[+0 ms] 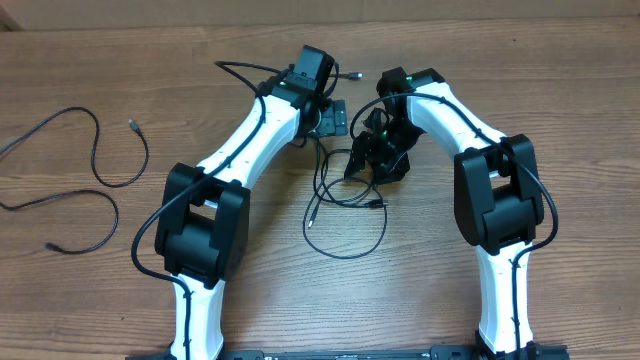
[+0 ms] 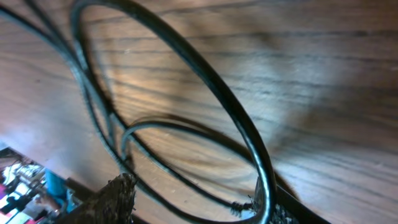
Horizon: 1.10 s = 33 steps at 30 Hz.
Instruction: Untangle cables
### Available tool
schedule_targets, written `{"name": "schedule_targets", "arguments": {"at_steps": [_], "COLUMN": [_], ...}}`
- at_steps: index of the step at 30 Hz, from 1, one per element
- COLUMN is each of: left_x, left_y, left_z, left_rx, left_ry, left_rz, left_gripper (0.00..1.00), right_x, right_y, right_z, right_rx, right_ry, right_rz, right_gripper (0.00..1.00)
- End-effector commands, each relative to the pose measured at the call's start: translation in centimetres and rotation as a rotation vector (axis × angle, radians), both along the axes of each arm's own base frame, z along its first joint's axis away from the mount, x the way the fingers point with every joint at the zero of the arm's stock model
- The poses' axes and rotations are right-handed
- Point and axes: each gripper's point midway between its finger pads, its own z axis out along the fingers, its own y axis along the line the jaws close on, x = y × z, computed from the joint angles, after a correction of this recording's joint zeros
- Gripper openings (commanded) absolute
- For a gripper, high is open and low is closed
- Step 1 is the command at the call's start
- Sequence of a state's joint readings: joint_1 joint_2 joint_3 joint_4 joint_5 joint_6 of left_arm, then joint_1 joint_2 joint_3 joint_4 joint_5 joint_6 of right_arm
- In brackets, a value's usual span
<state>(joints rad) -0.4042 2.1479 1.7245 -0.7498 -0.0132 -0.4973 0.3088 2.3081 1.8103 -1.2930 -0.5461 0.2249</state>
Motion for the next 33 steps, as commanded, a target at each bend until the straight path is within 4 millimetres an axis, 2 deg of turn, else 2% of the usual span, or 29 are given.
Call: {"name": "schedule_targets", "arguments": {"at_steps": [1,3,5,9,10,11,12,14,19,26,33], "left_x": [0.5,0.4,0.3,-0.4,-0.5,-0.5,-0.5,-0.3,0.2,0.7,1.2], "left_y": [1.4,1.6,1.7,1.8,1.8,1.8,1.8,1.7,1.5,1.3,1.1], "left_z": [0.8,0.7,0.5,-0.4,-0.7,-0.9,-1.1,-1.5,-2.2,-2.1,-1.8], "left_rx": [0.004,0.006,0.01,0.017,0.017,0.017,0.017,0.011,-0.005,-0.015,-0.023], "left_ry": [-0.018,-0.013,-0.007,0.011,0.013,0.013,0.011,-0.003,-0.039,-0.062,-0.087], "left_rz": [0.048,0.053,0.052,0.05,0.048,0.048,0.049,0.049,0.049,0.048,0.045], "left_gripper": [1.0,1.0,1.0,1.0,1.0,1.0,1.0,1.0,1.0,1.0,1.0], "right_x": [2.4,2.7,2.6,1.4,1.3,1.1,0.8,0.4,-1.0,-2.8,-3.6], "right_y": [0.2,-0.9,-1.9,-3.4,-3.6,-3.7,-3.8,-3.8,-3.9,-4.3,-3.5], "right_z": [6.8,8.6,9.3,8.7,8.3,7.9,7.6,6.7,4.0,0.3,-5.5], "right_rx": [0.096,0.073,0.028,-0.057,-0.072,-0.086,-0.095,-0.099,-0.133,-0.158,-0.163], "right_ry": [-0.178,-0.23,-0.249,-0.211,-0.204,-0.195,-0.188,-0.172,-0.114,-0.057,-0.073], "right_rz": [-0.008,-0.019,-0.022,-0.016,-0.015,-0.016,-0.014,-0.012,-0.044,-0.084,-0.234], "right_gripper": [0.61,0.63,0.67,0.77,0.82,0.93,0.96,1.0,1.0,1.0,1.0]}}
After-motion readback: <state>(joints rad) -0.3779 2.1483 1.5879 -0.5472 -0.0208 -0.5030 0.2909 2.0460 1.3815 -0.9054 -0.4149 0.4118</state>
